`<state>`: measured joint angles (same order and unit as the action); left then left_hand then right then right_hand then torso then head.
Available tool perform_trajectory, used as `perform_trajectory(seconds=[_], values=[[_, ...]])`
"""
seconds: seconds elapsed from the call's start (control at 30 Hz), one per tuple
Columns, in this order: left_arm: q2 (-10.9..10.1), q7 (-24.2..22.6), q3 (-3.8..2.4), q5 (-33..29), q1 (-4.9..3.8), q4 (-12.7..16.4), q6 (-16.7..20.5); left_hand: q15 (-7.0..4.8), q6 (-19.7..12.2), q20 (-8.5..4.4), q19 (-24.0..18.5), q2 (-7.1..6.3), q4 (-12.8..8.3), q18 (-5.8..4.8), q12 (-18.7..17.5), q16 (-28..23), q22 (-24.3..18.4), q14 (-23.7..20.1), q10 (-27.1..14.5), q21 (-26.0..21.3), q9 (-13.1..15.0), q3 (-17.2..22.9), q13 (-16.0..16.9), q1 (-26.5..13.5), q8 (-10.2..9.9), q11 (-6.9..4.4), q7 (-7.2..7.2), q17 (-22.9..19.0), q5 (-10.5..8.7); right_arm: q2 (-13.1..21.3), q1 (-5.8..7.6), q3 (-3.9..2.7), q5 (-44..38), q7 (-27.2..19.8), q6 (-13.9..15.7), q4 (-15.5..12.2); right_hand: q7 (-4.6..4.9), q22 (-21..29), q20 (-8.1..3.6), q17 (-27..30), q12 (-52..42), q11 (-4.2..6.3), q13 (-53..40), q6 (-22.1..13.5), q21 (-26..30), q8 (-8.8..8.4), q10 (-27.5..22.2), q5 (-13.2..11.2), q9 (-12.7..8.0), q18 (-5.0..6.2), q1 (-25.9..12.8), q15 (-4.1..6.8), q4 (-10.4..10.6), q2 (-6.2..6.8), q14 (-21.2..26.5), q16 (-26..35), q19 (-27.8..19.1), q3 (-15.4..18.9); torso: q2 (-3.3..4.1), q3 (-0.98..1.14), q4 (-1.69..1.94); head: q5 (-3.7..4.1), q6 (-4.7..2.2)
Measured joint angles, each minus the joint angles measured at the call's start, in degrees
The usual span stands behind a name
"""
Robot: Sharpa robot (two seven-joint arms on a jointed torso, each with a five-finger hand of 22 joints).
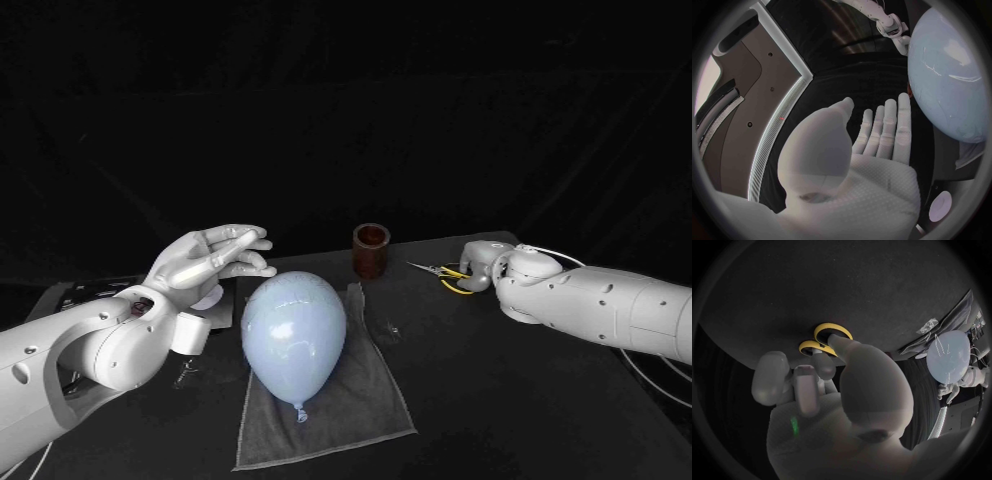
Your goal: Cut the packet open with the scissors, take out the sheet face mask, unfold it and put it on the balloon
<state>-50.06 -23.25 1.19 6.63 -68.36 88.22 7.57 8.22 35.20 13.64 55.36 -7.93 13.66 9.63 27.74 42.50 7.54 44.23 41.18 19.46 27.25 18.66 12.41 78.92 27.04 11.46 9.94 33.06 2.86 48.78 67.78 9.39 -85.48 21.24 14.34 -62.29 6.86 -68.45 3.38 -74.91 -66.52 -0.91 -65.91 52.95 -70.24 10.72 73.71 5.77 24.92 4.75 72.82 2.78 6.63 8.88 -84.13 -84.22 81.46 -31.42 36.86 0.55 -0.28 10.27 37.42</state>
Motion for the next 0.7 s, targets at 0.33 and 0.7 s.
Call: perform_trajectory(seconds=[0.33, 0.7], values=[[0.0, 0.0, 0.00, 0.0, 0.00, 0.0, 0.0, 0.00, 0.0, 0.00, 0.0, 0.00, 0.0, -0.37, 0.0, 0.0, 0.0, 0.0, 0.0, 0.0, 0.0, 0.0, 0.0, 0.0, 0.0, 0.00, 0.00, 0.0, 0.00, -0.3, -0.61, -0.08, -3.5, 2.4, 1.0, -0.7, 0.00, -1.8, -0.64, 0.0, -3.6, -0.32, -3.6, 0.0, -1.7, 0.02, 2.0, 0.0, 0.0, -0.37, -0.3, 0.65, -0.3, -0.25, 0.2, -0.6, 0.6, -0.3, -0.01, -0.01, 0.01, 0.04, 0.37], [0.0, 0.0, 0.00, 0.0, 0.00, -0.2, 0.0, 0.00, 0.0, 0.00, 0.0, 0.00, 0.0, -0.39, 0.0, 0.0, 0.0, 0.0, 0.0, 0.0, 0.0, 0.0, 0.0, 0.0, 0.0, 0.00, 0.00, 0.0, 0.00, 0.2, -0.61, 0.19, -3.5, 3.6, 2.5, -1.7, 0.00, -3.6, -1.31, 0.0, -6.0, -0.05, -6.7, 0.0, -3.1, 0.02, 3.5, -0.5, 0.0, -0.41, -0.7, 1.26, -0.9, -0.67, 0.2, -1.5, 1.3, -0.9, 0.00, 0.04, -0.03, -0.13, 0.48]])
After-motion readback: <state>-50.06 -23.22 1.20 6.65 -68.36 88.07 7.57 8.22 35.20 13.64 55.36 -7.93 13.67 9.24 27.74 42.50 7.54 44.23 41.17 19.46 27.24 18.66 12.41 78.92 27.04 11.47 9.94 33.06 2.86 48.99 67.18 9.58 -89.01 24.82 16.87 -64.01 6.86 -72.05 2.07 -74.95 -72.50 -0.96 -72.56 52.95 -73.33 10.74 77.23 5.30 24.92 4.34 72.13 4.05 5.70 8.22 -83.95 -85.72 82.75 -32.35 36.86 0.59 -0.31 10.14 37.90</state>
